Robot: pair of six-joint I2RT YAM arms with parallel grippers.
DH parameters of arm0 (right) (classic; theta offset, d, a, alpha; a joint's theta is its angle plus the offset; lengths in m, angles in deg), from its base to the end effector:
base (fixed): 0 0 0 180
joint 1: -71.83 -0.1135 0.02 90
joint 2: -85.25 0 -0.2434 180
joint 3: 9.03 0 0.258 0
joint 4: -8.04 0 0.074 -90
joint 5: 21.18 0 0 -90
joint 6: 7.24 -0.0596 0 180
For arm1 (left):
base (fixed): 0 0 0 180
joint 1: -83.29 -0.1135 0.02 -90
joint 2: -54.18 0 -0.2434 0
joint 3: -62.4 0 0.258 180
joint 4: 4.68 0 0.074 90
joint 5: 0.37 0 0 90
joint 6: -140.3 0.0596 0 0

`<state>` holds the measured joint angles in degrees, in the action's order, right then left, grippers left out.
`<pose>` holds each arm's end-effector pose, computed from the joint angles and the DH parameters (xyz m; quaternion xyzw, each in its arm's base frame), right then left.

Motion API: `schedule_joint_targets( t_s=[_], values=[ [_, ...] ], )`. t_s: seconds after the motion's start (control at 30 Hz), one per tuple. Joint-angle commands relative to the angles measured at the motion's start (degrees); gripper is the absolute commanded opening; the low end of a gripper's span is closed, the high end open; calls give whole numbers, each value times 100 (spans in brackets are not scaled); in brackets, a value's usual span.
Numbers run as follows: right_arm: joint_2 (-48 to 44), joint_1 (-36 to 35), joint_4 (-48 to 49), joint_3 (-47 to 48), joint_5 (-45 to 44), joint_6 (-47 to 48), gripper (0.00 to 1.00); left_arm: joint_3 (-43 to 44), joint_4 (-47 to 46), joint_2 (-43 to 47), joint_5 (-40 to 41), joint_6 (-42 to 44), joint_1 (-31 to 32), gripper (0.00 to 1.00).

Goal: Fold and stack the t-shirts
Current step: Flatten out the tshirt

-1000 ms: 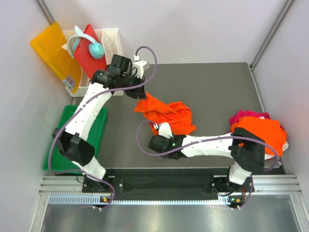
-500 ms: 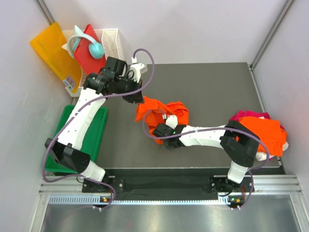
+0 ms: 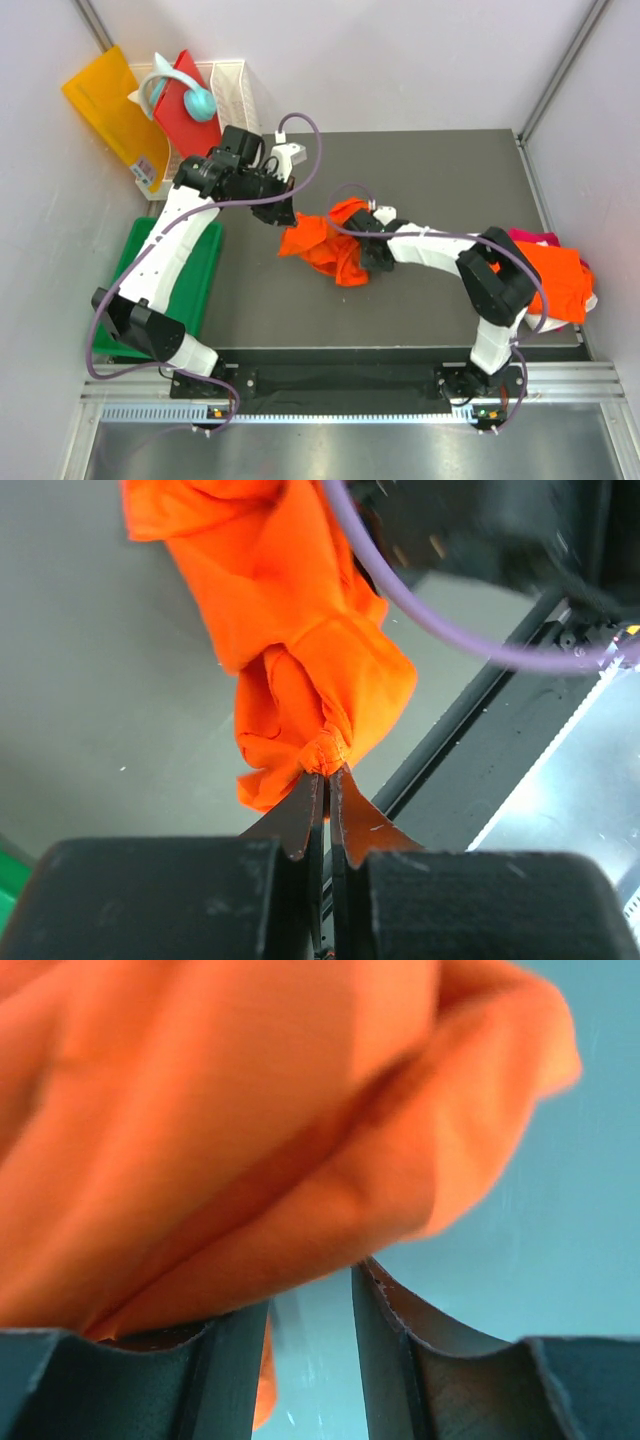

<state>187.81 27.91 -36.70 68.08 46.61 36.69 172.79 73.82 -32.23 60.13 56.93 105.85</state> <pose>0.2675 0.2263 0.1187 0.0513 0.9659 -0.0148 0.2535 0.2783 -0.1474 0.3588 0.3072 0.8718 -0.2810 0.2582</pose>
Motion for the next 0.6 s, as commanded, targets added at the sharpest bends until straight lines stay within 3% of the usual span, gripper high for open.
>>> schedule_joint_targets(
  t_s=[0.0,0.17,0.37,0.57],
  values=[
    [421,637,-18,621,270,458,39,44,156,81,-329,101,99,0],
    [729,1218,-175,1508,508,695,39,-44,165,-7,-338,40,458,0],
    [1011,2062,-430,2720,569,765,39,52,42,-279,-127,-66,1407,0],
    [1012,2116,-765,3741,482,1003,41,534,-54,-1105,-153,-65,2067,0]
  ],
)
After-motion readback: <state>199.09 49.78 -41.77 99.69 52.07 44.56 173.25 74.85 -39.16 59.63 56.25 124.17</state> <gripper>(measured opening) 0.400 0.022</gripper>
